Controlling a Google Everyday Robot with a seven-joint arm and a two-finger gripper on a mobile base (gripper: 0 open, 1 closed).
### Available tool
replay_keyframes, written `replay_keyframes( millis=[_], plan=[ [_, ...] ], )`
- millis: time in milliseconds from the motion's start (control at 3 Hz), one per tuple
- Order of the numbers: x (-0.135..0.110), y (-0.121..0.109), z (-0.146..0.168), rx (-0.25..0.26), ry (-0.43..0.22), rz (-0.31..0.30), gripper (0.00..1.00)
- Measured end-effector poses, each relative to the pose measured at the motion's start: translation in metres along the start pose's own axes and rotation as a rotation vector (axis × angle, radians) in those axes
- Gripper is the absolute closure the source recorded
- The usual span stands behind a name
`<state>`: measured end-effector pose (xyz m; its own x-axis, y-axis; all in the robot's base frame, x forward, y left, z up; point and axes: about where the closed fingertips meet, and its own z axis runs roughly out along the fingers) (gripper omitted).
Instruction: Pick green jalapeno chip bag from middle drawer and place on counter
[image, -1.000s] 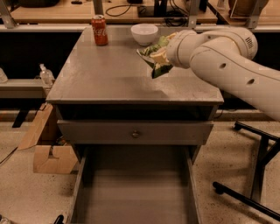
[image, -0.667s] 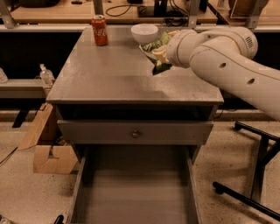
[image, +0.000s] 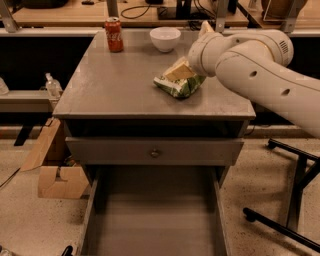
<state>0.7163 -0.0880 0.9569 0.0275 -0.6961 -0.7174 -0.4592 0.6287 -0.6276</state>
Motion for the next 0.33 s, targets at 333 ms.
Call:
replay_keyframes(
  millis=[333],
  plan=[
    [0.0000, 0.0000, 0.0000, 0.000, 0.000, 0.000, 0.00]
  ],
)
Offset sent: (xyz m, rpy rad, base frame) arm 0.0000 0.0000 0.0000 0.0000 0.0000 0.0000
